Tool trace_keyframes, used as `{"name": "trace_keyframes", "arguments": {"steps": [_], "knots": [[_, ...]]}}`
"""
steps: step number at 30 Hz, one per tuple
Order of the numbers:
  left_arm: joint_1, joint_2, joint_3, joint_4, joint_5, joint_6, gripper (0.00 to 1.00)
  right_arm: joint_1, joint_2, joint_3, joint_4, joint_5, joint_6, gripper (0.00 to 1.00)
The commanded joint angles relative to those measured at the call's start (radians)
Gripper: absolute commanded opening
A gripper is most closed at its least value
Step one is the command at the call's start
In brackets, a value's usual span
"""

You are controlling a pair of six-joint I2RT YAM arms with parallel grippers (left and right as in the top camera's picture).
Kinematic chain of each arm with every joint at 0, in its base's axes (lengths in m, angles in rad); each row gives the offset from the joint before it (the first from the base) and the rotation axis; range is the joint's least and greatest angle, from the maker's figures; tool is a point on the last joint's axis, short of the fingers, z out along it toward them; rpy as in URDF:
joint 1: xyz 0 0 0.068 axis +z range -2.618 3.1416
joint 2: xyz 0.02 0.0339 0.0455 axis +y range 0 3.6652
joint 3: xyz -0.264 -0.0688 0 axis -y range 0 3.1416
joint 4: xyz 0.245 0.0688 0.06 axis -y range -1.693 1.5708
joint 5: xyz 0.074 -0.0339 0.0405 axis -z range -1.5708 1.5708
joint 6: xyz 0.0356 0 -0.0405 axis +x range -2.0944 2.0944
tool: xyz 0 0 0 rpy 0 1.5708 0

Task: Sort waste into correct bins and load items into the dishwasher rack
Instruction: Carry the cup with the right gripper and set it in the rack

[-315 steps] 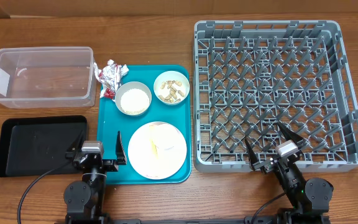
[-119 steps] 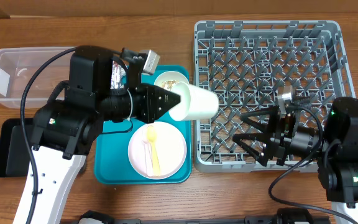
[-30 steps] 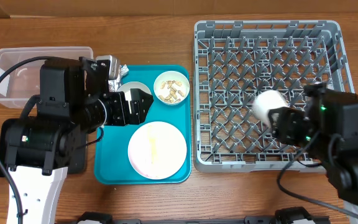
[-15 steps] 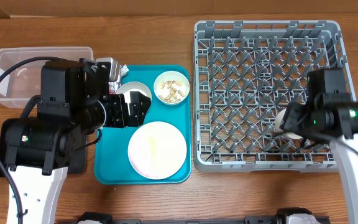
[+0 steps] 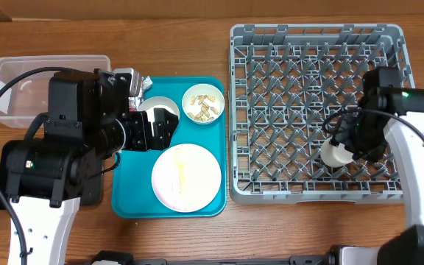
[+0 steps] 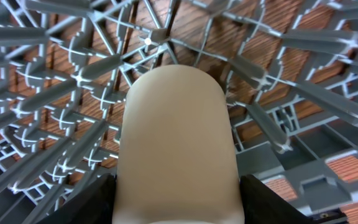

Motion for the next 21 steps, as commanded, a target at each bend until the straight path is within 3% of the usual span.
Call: {"name": "trace_keyframes", "arguments": {"steps": [1,4,5,16,21], "knots": [[0.004,-0.009,0.011,-0.003,-0.009,0.023,1.0,-0.003,0.003,0.013,0.004,-0.052,-0.009,0.61],[0.004,-0.009,0.011,-0.011,-0.01,0.023,1.0,-0.004,-0.014,0.03,0.005,-0.048,-0.002,0.95],[0.004,-0.009,0.011,-0.011,-0.01,0.023,1.0,-0.004,-0.021,0.039,0.004,-0.048,-0.001,1.0],[0.003,0.006,0.011,-0.018,-0.076,0.019,1.0,-0.003,-0.179,0.241,-0.087,-0.072,-0.002,1.0],[0.003,0.071,0.008,-0.052,-0.146,0.01,0.99,-0.003,-0.266,0.245,-0.027,-0.311,-0.008,1.0]]}}
